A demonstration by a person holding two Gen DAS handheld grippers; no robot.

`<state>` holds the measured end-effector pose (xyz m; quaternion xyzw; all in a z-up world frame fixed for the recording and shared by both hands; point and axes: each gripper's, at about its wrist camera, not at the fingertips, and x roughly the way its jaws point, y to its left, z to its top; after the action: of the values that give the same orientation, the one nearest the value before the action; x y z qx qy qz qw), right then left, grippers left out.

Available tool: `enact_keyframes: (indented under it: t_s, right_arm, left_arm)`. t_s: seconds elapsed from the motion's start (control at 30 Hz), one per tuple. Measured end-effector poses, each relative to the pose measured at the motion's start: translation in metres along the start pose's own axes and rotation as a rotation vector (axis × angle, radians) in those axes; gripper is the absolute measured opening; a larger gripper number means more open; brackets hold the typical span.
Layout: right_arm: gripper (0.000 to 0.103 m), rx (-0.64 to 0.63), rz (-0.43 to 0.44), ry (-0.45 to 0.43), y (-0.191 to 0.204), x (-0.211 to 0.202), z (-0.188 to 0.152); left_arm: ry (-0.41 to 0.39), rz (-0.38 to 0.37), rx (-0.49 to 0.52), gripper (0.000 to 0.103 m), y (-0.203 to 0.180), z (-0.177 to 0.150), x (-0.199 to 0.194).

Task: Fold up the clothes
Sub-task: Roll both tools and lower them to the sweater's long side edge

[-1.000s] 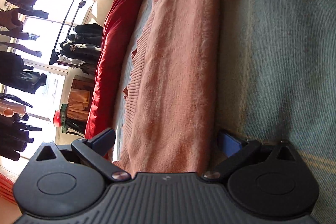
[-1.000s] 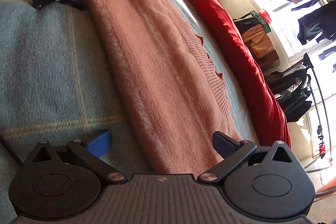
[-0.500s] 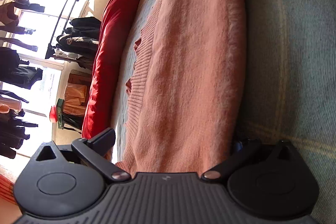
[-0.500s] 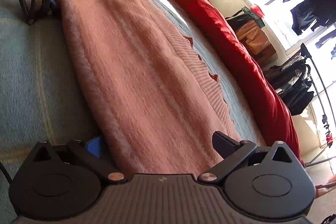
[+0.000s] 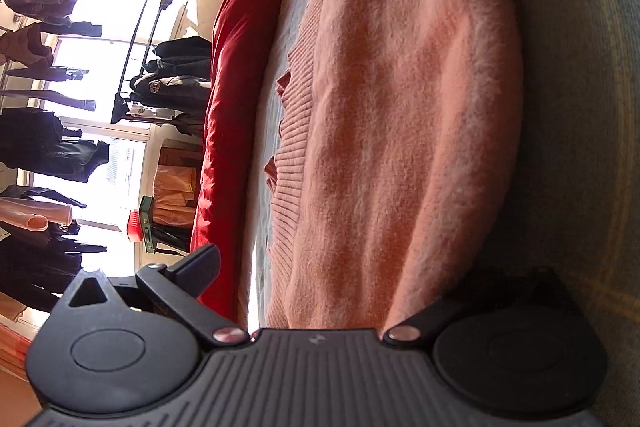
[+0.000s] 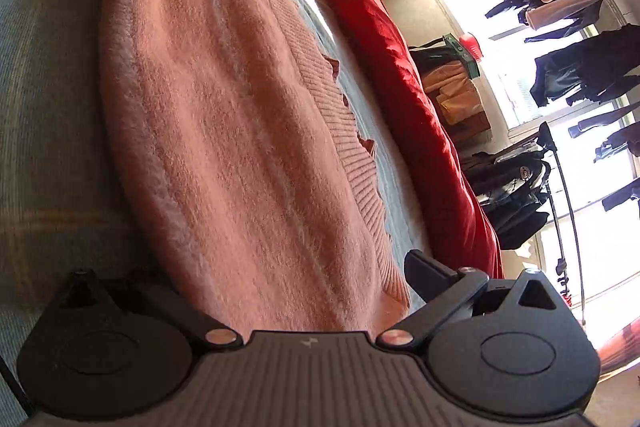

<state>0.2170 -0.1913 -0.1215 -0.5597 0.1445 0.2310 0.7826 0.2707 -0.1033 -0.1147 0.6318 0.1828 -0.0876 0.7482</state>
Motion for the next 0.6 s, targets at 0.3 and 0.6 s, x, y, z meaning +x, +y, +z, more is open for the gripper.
enact_keyframes:
  t_s: [0.3,0.6]
  right_arm:
    - [0.103,0.06,-0.024,0.023,-0.015,0.001,-0.034]
    - [0.103,-0.065,-0.049,0.034,-0.005,0.022,-0.014]
  left_arm:
    - [0.05,0.016,-0.138,0.103,0.007,-0.038,-0.013]
    - [0.071,0.044,-0.089,0.102,0.002,-0.022,0.002]
